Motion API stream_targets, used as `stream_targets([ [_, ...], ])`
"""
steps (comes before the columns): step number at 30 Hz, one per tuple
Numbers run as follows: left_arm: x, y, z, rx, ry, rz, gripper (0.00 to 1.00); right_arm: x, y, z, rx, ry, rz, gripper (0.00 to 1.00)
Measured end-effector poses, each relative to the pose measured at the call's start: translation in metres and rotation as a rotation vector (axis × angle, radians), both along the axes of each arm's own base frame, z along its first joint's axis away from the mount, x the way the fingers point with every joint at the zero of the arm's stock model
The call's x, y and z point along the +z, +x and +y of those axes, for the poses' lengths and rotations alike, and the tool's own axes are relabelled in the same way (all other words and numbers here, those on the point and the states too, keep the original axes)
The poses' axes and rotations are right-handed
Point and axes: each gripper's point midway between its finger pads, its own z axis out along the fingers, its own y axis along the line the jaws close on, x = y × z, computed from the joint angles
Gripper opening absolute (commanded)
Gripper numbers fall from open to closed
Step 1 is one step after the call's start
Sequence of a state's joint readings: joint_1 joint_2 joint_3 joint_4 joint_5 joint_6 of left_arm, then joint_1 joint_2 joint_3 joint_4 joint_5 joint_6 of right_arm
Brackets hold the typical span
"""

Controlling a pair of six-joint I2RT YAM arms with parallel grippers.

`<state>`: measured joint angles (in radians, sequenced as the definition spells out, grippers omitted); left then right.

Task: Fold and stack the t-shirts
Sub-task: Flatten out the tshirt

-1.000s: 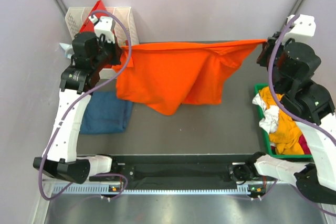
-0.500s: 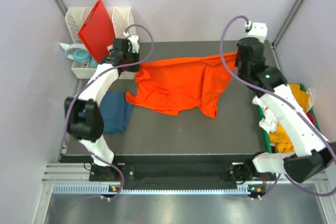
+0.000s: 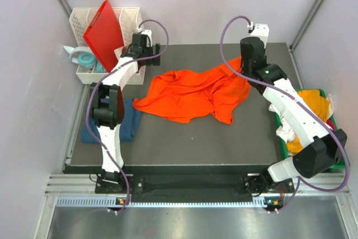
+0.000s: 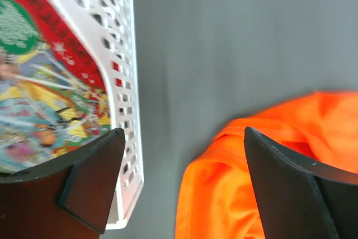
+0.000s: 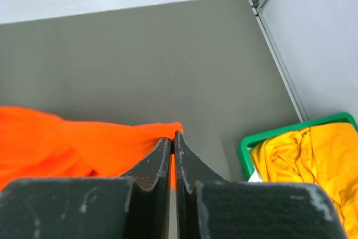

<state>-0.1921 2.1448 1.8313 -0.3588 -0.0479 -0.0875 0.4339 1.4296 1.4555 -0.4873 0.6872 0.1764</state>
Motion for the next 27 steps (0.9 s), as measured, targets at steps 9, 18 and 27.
stream_targets([
  [9,-0.006,-0.050,-0.003,0.003,-0.029,0.025,0.89,0.002,0.008,0.006,0.008,0.028,-0.036,0.00],
  [18,-0.016,-0.066,-0.044,-0.049,-0.060,0.057,0.89,-0.044,0.011,0.012,0.017,0.021,0.048,0.00],
  [27,-0.011,-0.030,-0.110,-0.135,-0.102,-0.013,0.81,-0.047,0.012,0.012,0.019,0.020,0.055,0.00],
])
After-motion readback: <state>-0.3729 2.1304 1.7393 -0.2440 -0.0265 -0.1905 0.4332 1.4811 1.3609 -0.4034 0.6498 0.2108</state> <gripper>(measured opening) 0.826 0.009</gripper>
